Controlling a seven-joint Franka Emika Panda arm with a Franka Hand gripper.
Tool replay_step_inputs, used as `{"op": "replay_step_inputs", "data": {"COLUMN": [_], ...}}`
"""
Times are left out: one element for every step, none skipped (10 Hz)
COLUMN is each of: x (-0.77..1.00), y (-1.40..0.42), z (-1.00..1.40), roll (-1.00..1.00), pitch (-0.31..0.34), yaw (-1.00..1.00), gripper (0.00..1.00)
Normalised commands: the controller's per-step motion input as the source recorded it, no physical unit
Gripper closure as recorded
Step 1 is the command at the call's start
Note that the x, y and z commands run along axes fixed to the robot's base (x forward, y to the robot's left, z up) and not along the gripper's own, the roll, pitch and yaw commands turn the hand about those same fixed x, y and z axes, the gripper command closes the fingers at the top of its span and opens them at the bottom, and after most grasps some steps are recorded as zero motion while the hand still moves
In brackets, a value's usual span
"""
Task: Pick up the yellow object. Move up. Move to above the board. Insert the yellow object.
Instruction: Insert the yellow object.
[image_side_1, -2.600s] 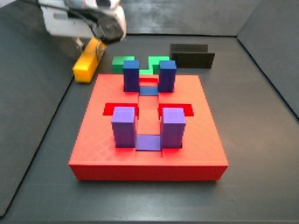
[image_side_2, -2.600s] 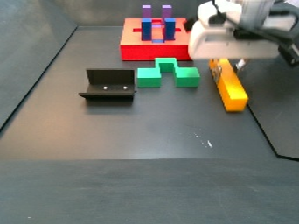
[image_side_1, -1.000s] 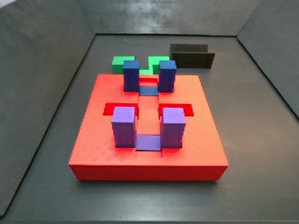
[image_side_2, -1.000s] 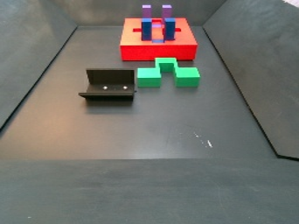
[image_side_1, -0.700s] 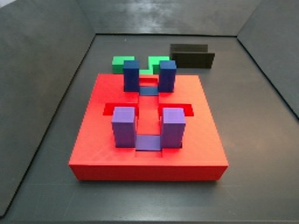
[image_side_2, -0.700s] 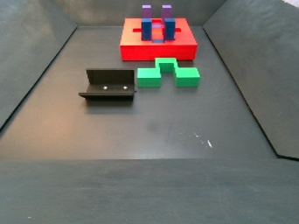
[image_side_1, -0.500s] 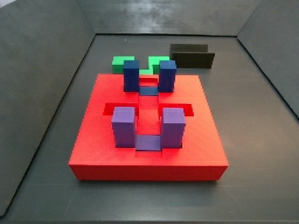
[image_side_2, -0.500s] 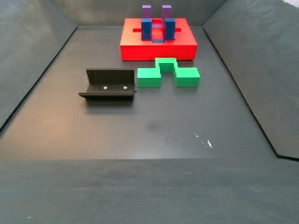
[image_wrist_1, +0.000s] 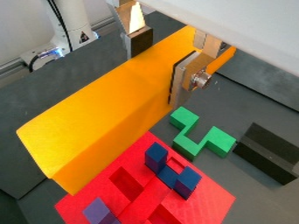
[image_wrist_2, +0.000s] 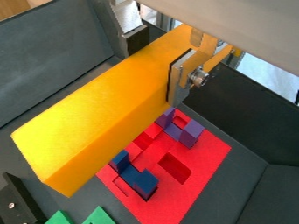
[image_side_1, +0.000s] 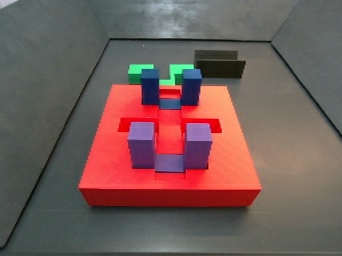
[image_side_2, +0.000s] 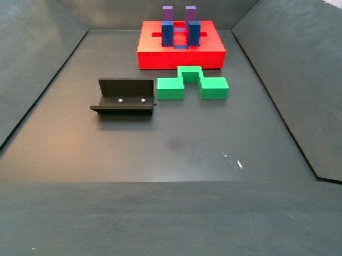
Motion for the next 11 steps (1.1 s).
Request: {"op": "replay_step_inputs", "data": {"x": [0.00, 0.00, 0.00, 0.00, 0.00, 0.04, 0.15, 0.20, 0.21, 0.23, 0.37], "y": [0.00, 0.00, 0.00, 0.00, 0.00, 0.00, 0.00, 0.00, 0.00, 0.00, 0.00], "z": [-0.05, -0.05, -0.05, -0.04, -0.07, -0.13, -0.20, -0.20, -0.20, -0.20, -0.25], "roll": [0.02, 0.02, 0.01, 0.01, 0.00, 0.00, 0.00, 0.00, 0.00, 0.00, 0.00], "pitch": [0.000, 0.000, 0.000, 0.000, 0.000, -0.019, -0.059, -0.057, -0.046, -0.044, -0.081], "yaw": [0.00, 0.00, 0.00, 0.00, 0.00, 0.00, 0.00, 0.00, 0.00, 0.00, 0.00], "gripper": [1.00, 1.00, 1.00, 1.00, 1.00, 1.00, 1.00, 1.00, 1.00, 1.00, 1.00]}}
